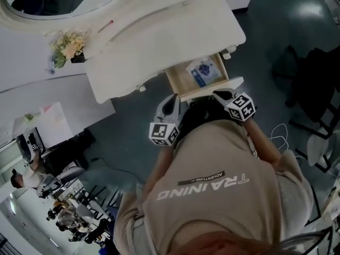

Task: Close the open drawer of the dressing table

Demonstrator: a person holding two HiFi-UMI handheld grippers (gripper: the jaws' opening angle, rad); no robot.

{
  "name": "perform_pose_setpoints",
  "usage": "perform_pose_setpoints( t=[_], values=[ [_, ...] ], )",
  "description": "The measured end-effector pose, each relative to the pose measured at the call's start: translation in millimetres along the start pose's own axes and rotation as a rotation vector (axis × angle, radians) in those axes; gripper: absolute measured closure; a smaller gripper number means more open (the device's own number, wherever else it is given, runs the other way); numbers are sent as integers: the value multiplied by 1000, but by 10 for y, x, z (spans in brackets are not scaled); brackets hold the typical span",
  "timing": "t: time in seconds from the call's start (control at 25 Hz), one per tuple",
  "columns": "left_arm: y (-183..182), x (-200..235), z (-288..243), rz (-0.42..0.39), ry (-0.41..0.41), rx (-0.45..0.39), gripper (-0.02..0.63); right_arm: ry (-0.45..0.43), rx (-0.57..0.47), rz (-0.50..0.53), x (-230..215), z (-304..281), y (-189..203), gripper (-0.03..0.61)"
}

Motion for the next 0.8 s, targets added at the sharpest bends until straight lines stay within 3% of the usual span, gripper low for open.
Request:
perform_pose_setpoints(
  t=[0.2,0.36,0.56,0.8],
  values=[
    [-84,170,-131,27,25,-42,614,24,193,-50,-193,-228,351,574],
    [-100,306,-165,9,70,-32,614,46,358,-243,-293,-366,699,574],
    [-116,540,-259,31,78,-57,614,78,403,-351,-533,-467,757,574],
    [27,833,-279,81,75,-43,614,151,358,-457,-658,-523,831,574]
  ],
)
Point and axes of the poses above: the fingertips, and each gripper's own axes: z backward along the fingers, x to its left, y out of its underside, the point moved 9 cm from there along z, backward along the fingers, and after that the axes turned 14 degrees about -y, right-handed, at the moved point
